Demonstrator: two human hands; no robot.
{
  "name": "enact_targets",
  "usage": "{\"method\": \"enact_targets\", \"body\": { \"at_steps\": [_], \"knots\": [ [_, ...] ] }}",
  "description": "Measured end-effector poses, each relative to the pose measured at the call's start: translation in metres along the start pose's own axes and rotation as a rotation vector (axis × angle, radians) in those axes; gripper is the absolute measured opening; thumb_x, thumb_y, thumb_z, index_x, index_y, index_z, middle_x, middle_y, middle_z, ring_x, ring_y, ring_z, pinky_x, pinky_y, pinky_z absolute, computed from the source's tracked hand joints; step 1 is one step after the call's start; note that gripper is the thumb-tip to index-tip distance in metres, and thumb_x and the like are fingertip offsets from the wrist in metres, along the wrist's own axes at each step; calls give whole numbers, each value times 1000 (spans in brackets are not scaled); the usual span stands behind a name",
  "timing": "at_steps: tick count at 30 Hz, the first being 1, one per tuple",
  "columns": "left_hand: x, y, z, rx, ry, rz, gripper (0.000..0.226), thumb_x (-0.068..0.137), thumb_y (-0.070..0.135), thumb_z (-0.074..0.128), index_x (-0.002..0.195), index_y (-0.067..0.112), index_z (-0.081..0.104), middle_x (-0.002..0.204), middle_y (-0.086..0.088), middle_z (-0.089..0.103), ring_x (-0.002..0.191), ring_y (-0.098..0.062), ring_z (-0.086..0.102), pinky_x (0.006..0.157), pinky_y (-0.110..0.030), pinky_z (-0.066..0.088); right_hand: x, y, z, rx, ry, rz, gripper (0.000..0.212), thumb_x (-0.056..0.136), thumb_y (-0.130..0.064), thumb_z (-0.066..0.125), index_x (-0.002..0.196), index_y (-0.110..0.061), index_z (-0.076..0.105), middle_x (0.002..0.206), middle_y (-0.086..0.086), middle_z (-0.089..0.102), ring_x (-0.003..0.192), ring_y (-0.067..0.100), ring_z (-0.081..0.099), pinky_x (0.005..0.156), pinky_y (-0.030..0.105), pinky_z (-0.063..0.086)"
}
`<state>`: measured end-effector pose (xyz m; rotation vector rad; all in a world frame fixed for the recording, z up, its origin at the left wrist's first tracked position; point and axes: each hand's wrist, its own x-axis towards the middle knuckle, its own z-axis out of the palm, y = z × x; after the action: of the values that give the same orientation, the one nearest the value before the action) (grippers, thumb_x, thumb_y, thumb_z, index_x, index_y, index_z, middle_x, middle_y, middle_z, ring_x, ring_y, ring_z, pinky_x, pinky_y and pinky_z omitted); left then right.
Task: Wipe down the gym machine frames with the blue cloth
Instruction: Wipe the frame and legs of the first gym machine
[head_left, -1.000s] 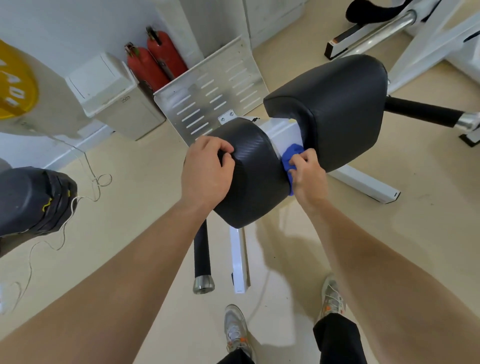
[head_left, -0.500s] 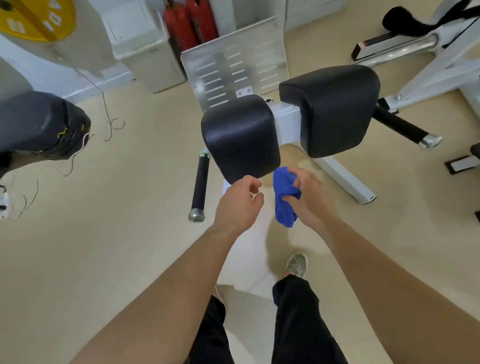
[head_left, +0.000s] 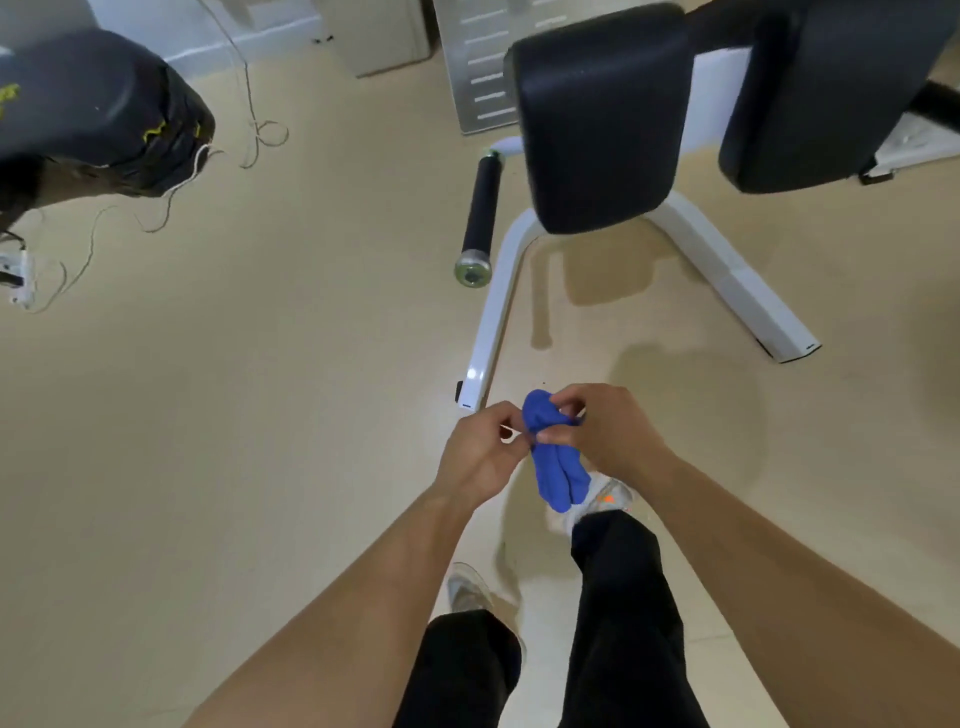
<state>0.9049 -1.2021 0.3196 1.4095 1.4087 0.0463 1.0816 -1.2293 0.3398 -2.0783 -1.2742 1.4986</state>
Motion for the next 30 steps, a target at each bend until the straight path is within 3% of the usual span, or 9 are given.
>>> {"method": "enact_targets", "body": {
  "at_steps": [5,9,13,15,18,20,23,27,30],
  "knots": [
    [-4,-93,-24,22,91,-83,3,79,28,55,81,26,54,81,7,69,80,-17,64,74,-38,52,30,12,71,-191,-103,-114,29,79,-11,68,104,-26,69,95,-3,61,82,14,59,65,20,45],
    [22,-169,-28,49,138,-138,4,90,24,48,88,28,50,79,-2,66,73,-23,61,62,-35,46,71,47,123,-412,-104,-129,35,80,-11,61,113,-21,65,108,-2,55,94,19,58,77,29,50],
    [80,-237,-15,164,135,-96,6,98,26,45,97,30,50,78,-2,66,72,-22,59,65,-36,46,128,88,161,-488,-120,-112,19,80,-8,56,95,-19,64,94,-1,62,73,21,62,52,35,55],
    [122,-264,-10,239,182,-40,8,98,26,48,99,32,53,84,4,65,77,-20,59,67,-34,47,164,104,175,-507,-67,-148,18,81,-6,54,85,-21,63,84,0,63,68,23,62,58,42,57],
    [195,-284,-7,336,331,84,12,97,25,49,101,28,60,94,6,64,84,-20,59,72,-35,48,223,122,191,-524,104,-219,16,84,-7,56,86,-22,61,87,0,61,68,20,62,62,40,56],
    [239,-293,-7,371,471,186,14,95,22,50,99,25,63,95,5,64,86,-21,57,75,-36,47,262,135,207,-491,234,-254,17,82,-5,58,82,-22,56,86,0,60,64,20,61,57,36,53],
    [292,-318,2,407,596,275,16,95,17,51,102,20,65,98,2,64,90,-23,55,76,-36,44,309,161,241,-400,402,-332,20,78,0,59,86,-17,52,93,-2,54,74,17,50,62,31,40],
    [340,-377,32,344,492,192,26,89,13,47,101,19,69,105,4,66,101,-21,56,76,-35,48,355,207,318,-86,366,-231,15,79,1,62,88,-9,55,93,-2,49,70,0,47,62,12,37],
    [360,-406,58,161,343,137,22,93,17,45,95,16,67,95,1,69,90,-20,61,77,-37,51,368,233,363,176,403,-148,8,88,-18,65,89,-21,58,106,-4,51,83,6,57,69,11,42]
  ]
}}
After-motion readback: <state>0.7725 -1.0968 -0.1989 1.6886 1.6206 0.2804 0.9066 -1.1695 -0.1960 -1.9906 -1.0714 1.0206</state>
